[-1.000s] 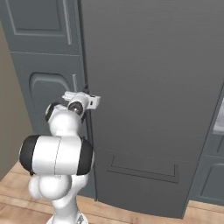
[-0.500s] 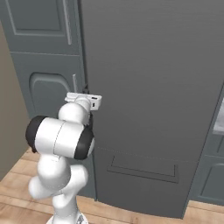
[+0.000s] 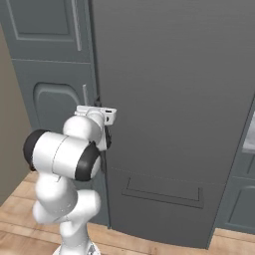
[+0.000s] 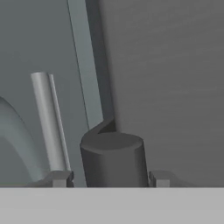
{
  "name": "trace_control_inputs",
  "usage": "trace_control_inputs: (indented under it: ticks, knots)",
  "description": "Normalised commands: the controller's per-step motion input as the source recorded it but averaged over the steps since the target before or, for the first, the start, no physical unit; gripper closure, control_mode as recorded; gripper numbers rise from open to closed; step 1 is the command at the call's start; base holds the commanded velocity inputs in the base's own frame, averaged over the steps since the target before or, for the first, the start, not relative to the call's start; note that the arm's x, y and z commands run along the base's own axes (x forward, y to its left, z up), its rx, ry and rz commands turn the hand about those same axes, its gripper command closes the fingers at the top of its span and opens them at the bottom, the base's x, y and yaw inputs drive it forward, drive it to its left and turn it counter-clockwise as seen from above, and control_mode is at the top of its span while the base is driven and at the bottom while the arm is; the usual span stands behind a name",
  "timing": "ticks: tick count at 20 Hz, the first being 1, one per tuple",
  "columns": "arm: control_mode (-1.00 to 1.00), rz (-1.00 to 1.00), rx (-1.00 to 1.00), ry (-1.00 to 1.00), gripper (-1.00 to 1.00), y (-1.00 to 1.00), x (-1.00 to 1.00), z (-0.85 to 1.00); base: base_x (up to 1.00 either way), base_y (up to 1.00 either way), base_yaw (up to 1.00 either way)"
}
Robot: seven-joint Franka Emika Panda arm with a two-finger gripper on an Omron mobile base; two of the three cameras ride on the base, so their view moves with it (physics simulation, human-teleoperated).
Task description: Retrieve the sausage and cheese from the fridge and place them on the cutting board on the counter.
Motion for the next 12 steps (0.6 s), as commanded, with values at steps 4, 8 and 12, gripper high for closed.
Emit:
trace_control_inputs:
  ticks: [4,8,12]
  knots:
    - [-1.00,0.00,0.00,0.00,1.00,0.00,-0.24,0.00,0.00,0.00,0.00]
    - [-1.00,-0.02,0.00,0.01,1.00,-0.26,-0.95,0.00,0.00,0.00,0.00]
    - [-1.00,0.00,0.00,0.09,1.00,-0.46,-1.00,0.00,0.00,0.00,0.00]
